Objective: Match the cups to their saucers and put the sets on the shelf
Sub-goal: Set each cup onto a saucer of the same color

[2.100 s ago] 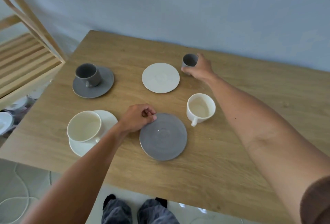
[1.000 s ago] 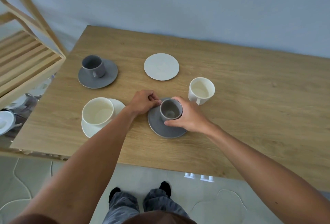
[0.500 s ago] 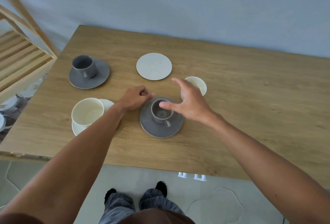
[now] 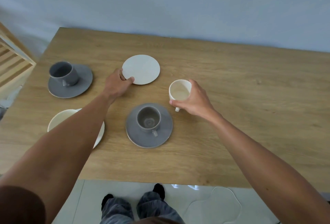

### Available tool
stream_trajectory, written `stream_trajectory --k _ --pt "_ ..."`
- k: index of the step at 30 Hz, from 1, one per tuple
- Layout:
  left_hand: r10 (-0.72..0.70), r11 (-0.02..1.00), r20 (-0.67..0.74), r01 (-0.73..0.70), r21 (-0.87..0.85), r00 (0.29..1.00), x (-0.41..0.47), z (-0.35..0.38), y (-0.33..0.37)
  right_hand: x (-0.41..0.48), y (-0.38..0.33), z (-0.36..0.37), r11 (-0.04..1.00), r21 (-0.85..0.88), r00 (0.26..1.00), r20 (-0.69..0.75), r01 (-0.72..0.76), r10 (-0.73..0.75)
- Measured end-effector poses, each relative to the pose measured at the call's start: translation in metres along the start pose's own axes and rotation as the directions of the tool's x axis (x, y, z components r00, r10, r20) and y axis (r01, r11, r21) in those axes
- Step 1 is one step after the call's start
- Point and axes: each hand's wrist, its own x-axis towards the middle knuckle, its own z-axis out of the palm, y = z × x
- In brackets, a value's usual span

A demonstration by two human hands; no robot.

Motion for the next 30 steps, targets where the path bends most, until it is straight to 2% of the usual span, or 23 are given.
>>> stream_trajectory --k 9,16,30 --pt "0.066 0.998 -0.06 -0.065 0.018 0.996 0.006 0.003 -0.005 0.059 -0.043 0.001 0.979 0.067 0.982 -0.022 0.19 -0.189" --pt "0.078 0.996 -0.056 -0.076 0.041 0.995 0.008 0.002 -0.006 0.12 -0.097 0.025 0.95 0.076 0.948 0.075 0.303 -0.308" --pt "0.096 0.995 -0.056 -0.098 -0.022 0.994 0.006 0.002 -0.006 0.146 -0.122 0.052 0.941 -0.002 0.913 0.246 0.337 -0.326"
